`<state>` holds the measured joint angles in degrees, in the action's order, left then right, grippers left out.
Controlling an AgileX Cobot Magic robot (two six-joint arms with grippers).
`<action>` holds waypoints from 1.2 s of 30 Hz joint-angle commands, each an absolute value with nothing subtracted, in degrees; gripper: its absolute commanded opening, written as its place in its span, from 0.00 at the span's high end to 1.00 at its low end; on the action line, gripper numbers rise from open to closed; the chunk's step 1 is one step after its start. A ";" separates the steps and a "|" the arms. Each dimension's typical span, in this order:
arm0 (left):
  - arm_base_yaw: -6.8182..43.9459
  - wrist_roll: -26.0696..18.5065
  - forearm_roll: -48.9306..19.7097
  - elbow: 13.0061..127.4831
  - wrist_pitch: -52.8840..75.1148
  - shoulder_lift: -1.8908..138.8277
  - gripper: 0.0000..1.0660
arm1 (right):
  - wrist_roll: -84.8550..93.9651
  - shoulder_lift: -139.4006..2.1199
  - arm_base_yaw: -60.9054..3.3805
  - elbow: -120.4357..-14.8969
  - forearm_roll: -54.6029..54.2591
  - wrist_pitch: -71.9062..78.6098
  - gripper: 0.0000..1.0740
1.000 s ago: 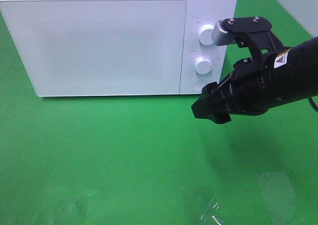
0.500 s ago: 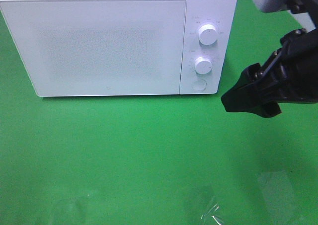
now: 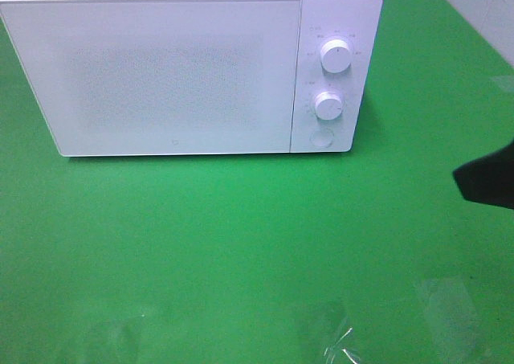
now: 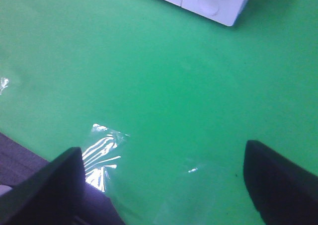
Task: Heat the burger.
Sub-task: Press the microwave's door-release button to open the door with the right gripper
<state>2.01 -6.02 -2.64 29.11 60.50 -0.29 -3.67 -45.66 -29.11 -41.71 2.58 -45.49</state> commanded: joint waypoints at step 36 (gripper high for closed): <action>1.83 -5.96 -2.58 28.82 59.76 -1.49 0.06 | -4.53 1.72 -4.13 -28.93 2.64 -57.24 0.29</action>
